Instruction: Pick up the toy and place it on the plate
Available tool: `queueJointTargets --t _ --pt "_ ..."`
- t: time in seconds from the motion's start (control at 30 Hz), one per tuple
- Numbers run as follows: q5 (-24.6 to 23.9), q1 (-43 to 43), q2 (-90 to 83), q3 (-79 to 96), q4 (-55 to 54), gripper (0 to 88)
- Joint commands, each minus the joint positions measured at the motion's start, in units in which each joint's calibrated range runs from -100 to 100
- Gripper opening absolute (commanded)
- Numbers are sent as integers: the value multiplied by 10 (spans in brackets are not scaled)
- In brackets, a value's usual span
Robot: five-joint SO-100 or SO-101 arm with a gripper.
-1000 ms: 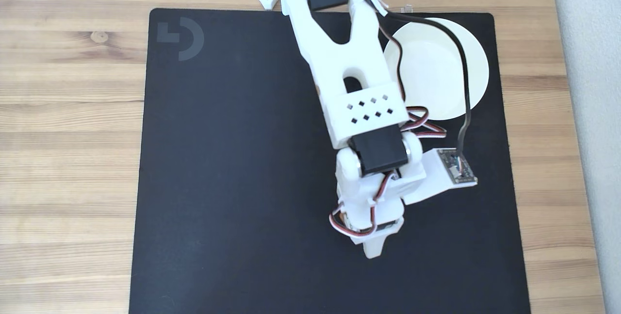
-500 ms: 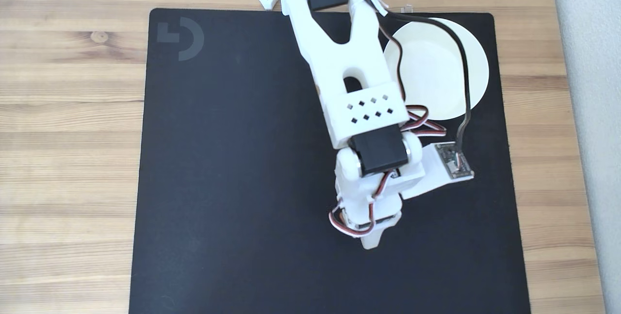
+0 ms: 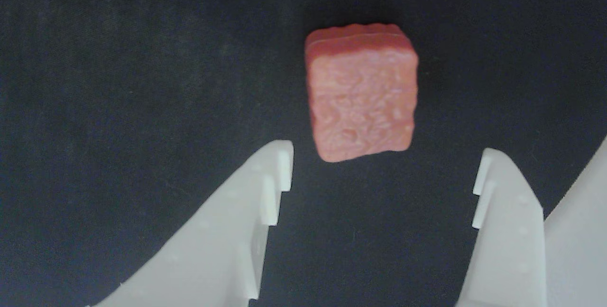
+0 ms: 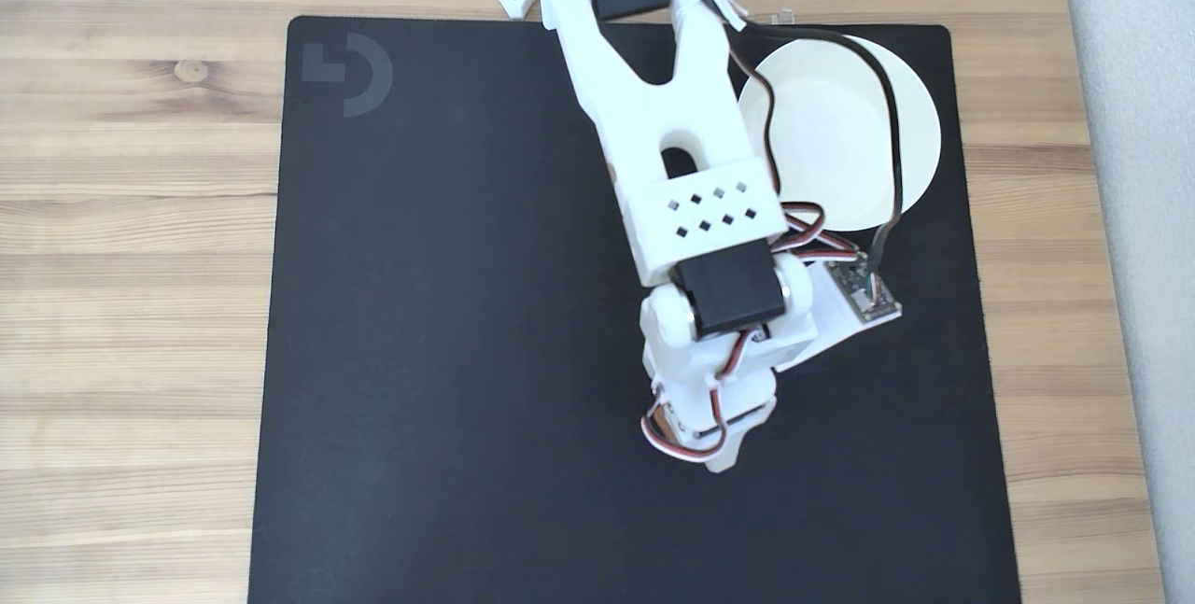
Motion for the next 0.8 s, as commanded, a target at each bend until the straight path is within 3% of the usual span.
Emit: queueJointTargets --t 0.0,0.77 --pt "4 3 -7 -25 4 262" --pt "-1 14 -7 -26 26 264"
